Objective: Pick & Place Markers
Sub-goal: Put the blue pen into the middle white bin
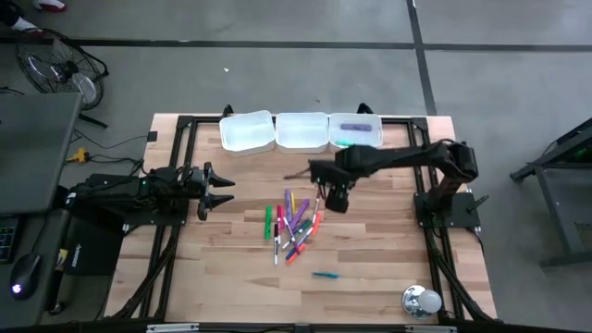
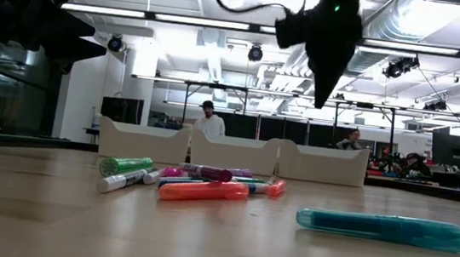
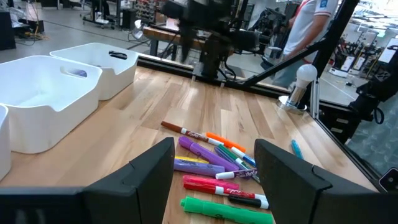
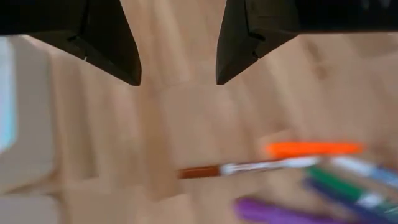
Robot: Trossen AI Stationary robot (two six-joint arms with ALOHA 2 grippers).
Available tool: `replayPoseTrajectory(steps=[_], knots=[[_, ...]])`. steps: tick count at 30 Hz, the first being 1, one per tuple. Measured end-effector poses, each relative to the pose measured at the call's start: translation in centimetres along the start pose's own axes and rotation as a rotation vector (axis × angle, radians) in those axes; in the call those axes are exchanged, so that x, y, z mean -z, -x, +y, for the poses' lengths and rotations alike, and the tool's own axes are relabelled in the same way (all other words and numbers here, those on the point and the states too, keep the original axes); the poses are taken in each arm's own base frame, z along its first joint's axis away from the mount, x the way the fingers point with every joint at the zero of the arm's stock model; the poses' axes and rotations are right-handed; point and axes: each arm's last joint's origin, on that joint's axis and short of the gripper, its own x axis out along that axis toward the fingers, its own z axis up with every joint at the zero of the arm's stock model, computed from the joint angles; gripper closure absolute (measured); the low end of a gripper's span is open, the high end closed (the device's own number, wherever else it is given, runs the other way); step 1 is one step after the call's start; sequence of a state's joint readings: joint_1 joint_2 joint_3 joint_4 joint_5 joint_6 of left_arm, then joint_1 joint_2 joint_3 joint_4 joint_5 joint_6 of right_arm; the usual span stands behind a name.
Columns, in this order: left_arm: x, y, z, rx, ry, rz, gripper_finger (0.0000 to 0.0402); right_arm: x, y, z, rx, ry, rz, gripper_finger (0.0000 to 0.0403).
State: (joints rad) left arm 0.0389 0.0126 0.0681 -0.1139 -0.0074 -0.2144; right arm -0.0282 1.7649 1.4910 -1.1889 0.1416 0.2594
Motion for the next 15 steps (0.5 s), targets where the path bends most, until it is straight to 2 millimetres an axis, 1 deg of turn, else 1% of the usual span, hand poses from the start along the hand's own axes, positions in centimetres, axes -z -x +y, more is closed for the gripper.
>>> replayPoseTrajectory(steps=[4,8,11,15], knots=[[0.0,0.0,0.0,0.0,0.0,0.0,0.0182,1.0,0.5,3.3,-0.038,0.079,-0.005,0.0206],[0.0,0.0,0.0,0.0,0.0,0.0,0.0182,1.9,0.8,6.1,-0.099,0.146,-0.013,0.0206],[0.0,0.0,0.0,0.0,0.0,0.0,0.0182,2.3,0.5,8.1,-0.141,0.166,-0.013,0.0206],[0.0,0.0,0.0,0.0,0.0,0.0,0.0182,2.5,-0.6,10.6,-0.202,0.208,-0.006,0.0206]])
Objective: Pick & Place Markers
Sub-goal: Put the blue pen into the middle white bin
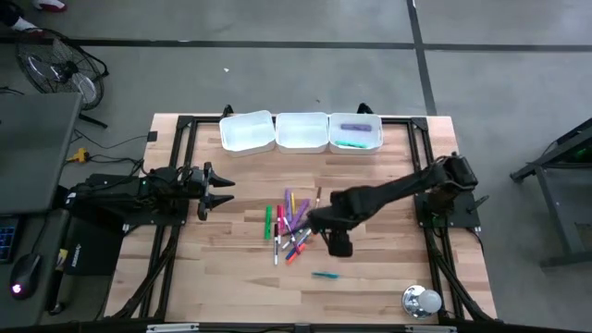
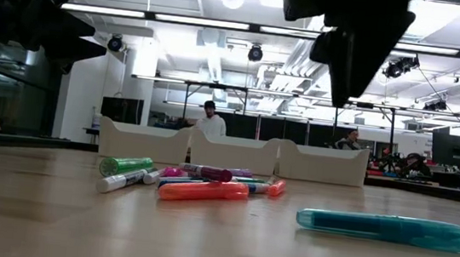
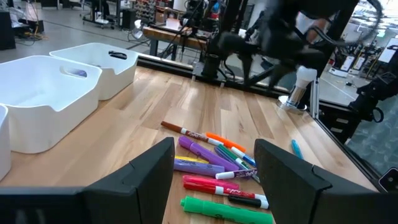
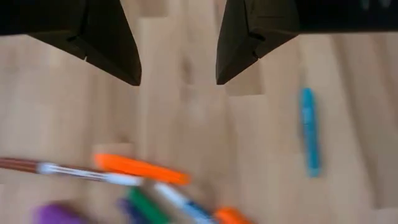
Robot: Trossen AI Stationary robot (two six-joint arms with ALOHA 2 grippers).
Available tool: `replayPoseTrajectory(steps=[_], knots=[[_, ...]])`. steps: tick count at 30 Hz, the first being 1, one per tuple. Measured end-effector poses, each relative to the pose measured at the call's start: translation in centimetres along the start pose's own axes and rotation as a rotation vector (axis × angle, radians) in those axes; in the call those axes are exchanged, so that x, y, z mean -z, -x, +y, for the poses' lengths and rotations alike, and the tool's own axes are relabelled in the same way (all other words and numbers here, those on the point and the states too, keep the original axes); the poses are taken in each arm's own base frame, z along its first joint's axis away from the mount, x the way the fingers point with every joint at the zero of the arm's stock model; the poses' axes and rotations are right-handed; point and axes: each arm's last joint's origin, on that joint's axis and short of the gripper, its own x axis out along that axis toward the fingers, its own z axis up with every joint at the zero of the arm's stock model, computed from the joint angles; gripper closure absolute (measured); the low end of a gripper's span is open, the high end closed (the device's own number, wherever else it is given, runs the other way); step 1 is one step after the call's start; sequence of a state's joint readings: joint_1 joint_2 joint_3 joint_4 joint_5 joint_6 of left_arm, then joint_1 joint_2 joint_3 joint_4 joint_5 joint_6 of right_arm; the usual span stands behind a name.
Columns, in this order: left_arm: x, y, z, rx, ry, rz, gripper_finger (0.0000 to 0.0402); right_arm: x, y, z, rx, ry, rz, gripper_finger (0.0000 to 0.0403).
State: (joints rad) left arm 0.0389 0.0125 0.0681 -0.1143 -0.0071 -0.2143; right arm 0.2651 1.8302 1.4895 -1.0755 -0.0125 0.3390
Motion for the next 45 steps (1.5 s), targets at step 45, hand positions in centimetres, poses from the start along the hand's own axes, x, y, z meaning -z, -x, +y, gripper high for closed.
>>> replayPoseTrajectory(steps=[45], knots=[[0.0,0.0,0.0,0.0,0.0,0.0,0.0182,0.5,-12.1,10.9,-0.034,-0.043,-0.05,0.0211]])
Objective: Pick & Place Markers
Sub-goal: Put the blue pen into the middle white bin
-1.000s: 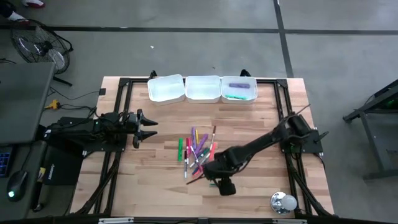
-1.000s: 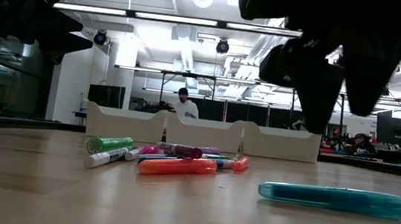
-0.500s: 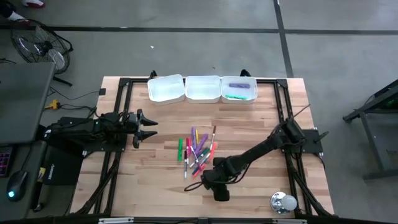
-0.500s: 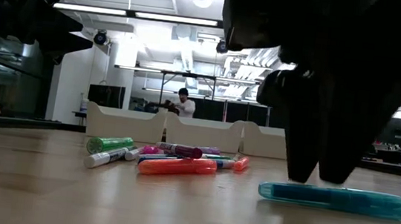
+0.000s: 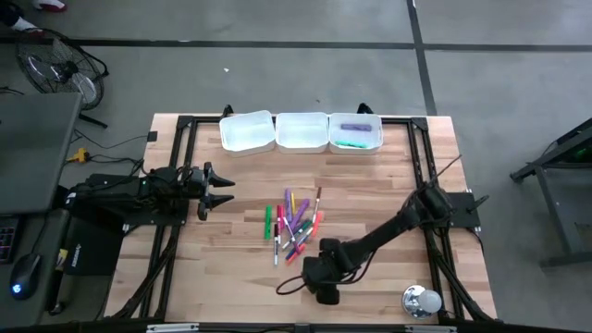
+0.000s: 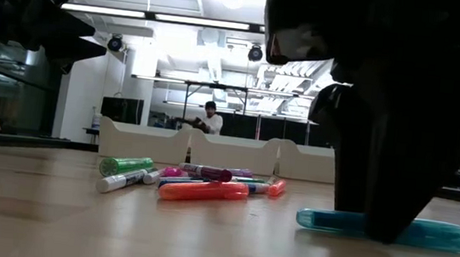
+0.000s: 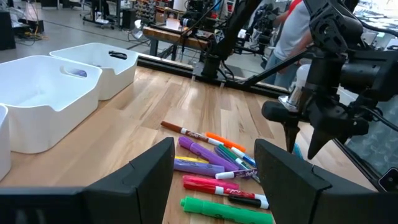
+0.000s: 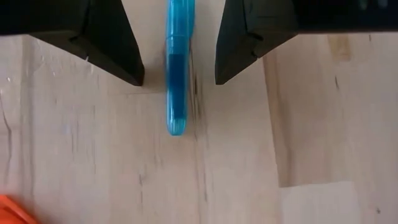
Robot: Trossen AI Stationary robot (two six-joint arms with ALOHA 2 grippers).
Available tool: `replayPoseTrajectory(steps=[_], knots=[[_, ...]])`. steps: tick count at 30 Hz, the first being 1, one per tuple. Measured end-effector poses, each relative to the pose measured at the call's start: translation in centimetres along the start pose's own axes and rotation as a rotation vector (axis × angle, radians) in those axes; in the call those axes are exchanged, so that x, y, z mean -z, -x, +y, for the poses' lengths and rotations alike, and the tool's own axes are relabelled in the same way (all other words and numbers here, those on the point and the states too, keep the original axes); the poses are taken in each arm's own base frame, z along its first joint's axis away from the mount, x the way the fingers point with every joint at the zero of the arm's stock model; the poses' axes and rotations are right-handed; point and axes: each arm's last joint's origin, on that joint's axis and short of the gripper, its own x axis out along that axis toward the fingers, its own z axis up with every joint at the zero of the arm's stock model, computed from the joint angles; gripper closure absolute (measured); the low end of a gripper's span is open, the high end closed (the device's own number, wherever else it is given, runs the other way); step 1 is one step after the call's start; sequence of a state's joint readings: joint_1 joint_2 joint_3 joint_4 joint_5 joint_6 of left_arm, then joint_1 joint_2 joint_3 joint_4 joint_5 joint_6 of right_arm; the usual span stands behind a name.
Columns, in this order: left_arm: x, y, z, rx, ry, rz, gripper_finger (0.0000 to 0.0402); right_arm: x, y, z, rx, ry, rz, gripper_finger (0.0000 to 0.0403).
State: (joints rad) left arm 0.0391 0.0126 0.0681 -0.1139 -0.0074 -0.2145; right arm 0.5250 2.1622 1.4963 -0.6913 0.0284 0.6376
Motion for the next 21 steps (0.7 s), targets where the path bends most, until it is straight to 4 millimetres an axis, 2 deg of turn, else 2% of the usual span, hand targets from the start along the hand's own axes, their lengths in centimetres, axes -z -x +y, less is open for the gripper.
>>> replayPoseTrajectory(steps=[11,21], knots=[[0.0,0.0,0.0,0.0,0.0,0.0,0.0182,0.78,-1.22,0.61,0.087,-0.004,-0.017,0.0219],[0.0,0.0,0.0,0.0,0.0,0.001,0.0182,0.86,-1.22,0.45,0.098,0.005,-0.004,0.0335]])
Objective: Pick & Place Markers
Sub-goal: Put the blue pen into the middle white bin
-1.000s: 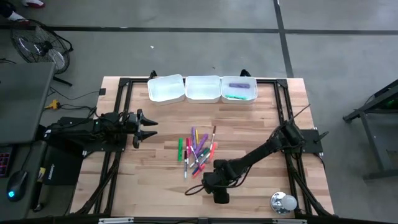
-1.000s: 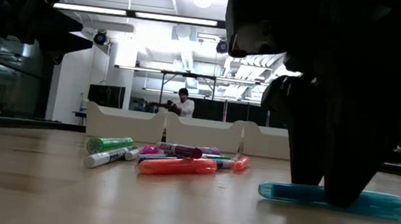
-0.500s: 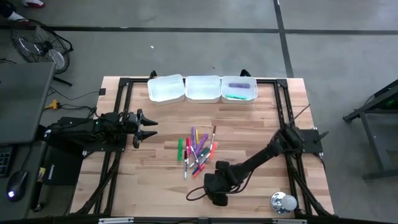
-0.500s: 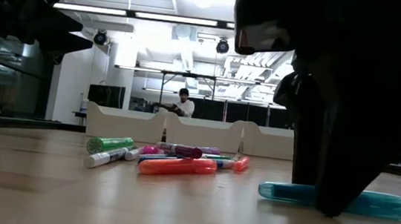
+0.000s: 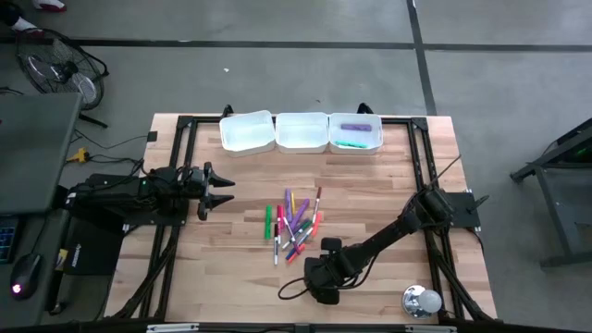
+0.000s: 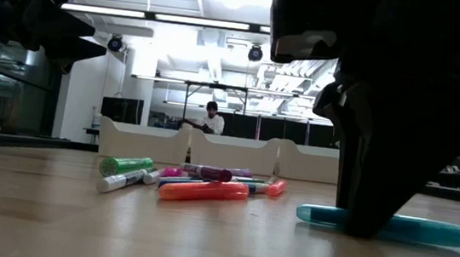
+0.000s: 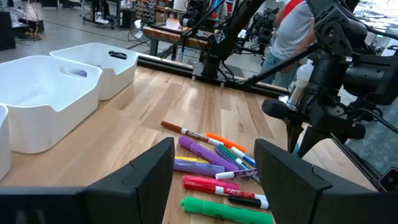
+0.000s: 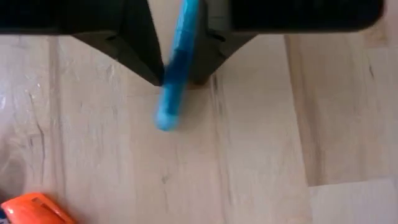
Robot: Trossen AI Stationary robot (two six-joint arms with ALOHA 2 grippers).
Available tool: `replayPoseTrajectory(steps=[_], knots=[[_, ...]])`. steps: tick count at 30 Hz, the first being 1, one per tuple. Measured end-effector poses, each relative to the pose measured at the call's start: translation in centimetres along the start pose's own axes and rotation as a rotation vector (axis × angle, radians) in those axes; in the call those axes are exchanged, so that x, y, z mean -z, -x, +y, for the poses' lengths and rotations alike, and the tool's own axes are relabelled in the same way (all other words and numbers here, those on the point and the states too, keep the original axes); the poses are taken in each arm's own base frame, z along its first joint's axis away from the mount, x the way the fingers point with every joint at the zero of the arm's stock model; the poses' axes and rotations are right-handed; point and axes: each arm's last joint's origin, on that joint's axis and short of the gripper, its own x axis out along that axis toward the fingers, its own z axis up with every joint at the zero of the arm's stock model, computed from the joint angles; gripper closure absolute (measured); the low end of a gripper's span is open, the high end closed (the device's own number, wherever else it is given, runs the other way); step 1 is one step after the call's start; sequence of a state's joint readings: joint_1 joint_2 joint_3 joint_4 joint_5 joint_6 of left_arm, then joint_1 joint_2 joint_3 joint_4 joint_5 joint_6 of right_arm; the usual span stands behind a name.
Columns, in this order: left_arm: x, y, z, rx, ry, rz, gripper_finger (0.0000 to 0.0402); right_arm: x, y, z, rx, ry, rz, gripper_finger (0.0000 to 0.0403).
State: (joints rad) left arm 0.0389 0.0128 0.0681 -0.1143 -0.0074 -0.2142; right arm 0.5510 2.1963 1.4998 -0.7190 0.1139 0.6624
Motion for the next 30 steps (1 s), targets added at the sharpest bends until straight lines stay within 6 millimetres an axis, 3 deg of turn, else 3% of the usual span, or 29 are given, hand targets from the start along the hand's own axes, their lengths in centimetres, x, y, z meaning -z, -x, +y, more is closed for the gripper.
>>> replayPoseTrajectory(steps=[5,14,30], knots=[[0.0,0.0,0.0,0.0,0.0,0.0,0.0182,-0.1,0.0,-0.4,0.005,-0.009,0.014,0.0375],[0.0,0.0,0.0,0.0,0.0,-0.001,0.0182,-1.4,0.3,-2.7,-0.002,-0.081,0.055,0.0376],[0.0,0.0,0.0,0.0,0.0,-0.001,0.0182,-3.4,4.0,-9.2,0.085,-0.155,0.067,0.0377]])
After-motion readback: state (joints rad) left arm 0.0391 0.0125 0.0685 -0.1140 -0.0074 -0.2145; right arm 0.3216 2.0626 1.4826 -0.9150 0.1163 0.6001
